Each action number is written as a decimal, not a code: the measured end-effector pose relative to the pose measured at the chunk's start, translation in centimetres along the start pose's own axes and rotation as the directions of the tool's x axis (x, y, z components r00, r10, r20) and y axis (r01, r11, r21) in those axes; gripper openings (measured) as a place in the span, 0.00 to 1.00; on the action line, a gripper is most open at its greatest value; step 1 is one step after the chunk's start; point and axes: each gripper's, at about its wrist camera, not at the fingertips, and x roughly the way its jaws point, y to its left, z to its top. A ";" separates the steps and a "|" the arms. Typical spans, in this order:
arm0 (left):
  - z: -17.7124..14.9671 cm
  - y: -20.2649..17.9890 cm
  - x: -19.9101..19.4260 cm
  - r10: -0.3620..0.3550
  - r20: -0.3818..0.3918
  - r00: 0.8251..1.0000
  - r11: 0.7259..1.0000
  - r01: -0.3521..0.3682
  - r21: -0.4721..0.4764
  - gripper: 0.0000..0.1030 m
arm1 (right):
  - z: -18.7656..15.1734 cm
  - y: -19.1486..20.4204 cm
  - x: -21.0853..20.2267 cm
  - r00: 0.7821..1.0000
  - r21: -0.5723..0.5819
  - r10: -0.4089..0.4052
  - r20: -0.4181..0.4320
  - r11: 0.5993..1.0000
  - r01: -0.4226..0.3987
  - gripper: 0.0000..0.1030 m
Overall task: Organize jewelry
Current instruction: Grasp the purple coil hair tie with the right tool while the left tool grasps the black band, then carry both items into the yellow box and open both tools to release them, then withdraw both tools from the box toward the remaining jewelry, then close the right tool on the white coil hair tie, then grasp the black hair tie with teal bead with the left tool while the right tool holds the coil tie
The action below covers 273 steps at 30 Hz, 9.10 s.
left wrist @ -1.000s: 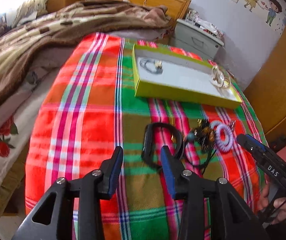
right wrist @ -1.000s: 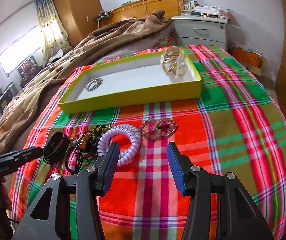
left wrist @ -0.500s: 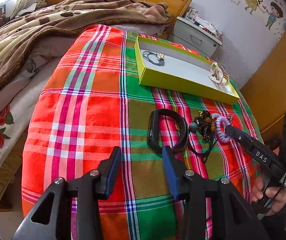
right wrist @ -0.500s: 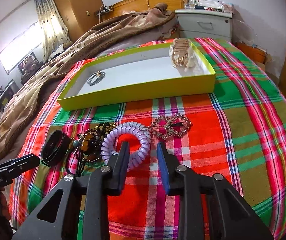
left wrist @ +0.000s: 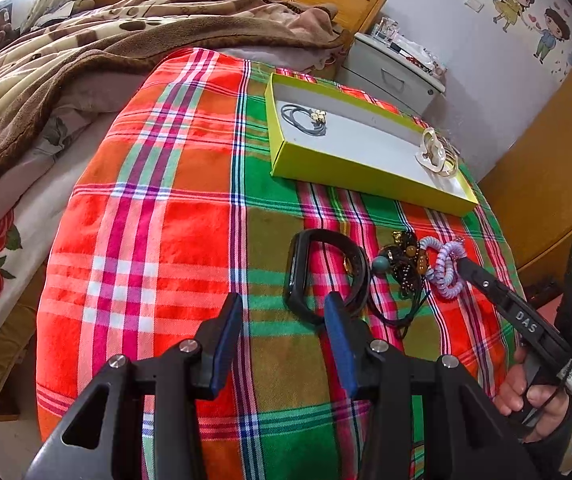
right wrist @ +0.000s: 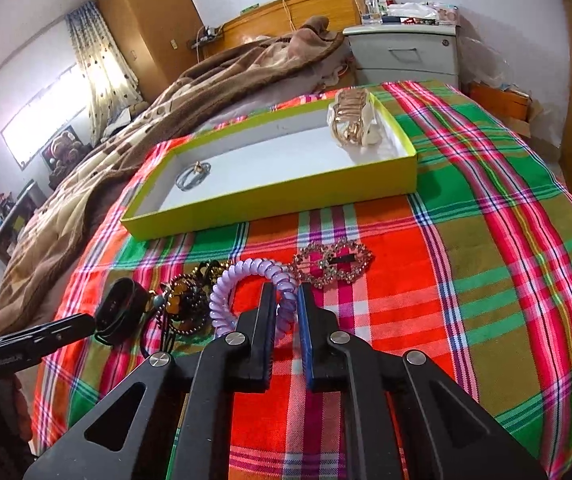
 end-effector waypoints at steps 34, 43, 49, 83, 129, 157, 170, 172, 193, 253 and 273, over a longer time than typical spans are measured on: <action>1.3 -3.4 2.7 0.205 0.003 0.979 0.963 -0.202 0.177 0.16 | 0.7 -0.1 -1.5 0.998 0.003 0.026 0.051 1.000 -0.026 0.11; 1.4 -3.2 2.6 0.193 0.004 0.981 0.968 -0.191 0.160 0.12 | 1.1 0.1 -2.0 0.998 -0.002 0.020 0.065 1.000 -0.019 0.11; 1.9 -3.1 1.7 0.184 0.027 0.983 0.970 -0.186 0.155 0.12 | 1.5 0.2 -2.3 0.997 -0.006 0.021 0.075 1.000 -0.020 0.11; 10.8 -4.8 4.1 0.084 0.072 0.994 0.987 -0.092 0.131 0.12 | 13.1 3.0 7.0 1.000 -0.099 0.018 -0.016 0.995 -0.019 0.11; 12.4 -4.3 9.4 0.128 -0.027 0.991 0.984 -0.123 0.130 0.16 | 15.2 3.9 15.9 0.981 -0.130 -0.046 -0.190 0.991 0.022 0.11; 12.1 -5.0 4.9 0.060 0.056 0.997 0.992 -0.066 0.109 0.39 | 14.6 4.2 9.0 0.997 -0.109 0.016 -0.077 0.994 -0.024 0.30; 7.0 -3.4 1.6 -0.042 0.061 0.997 0.998 0.039 0.054 0.40 | 8.5 1.7 2.0 1.000 -0.087 0.014 -0.020 0.996 -0.016 0.31; 6.0 -3.0 1.2 -0.034 0.060 0.998 0.998 0.031 0.048 0.42 | 7.3 1.2 1.3 1.000 -0.077 0.016 -0.024 0.997 -0.018 0.31; 0.2 -0.8 -0.1 -0.083 -0.010 0.997 0.996 0.083 0.018 0.47 | 0.3 0.8 2.0 0.990 -0.008 -0.033 -0.134 0.999 0.032 0.31; -1.4 -11.4 2.6 0.039 -0.009 0.999 0.907 -0.031 0.419 0.39 | -2.3 -3.9 -2.8 0.998 0.125 0.061 -0.035 0.991 -0.056 0.09; -1.1 -10.8 4.0 0.063 -0.034 0.997 0.920 -0.045 0.389 0.06 | -2.4 -3.8 -2.9 0.998 0.122 0.061 -0.034 0.991 -0.057 0.09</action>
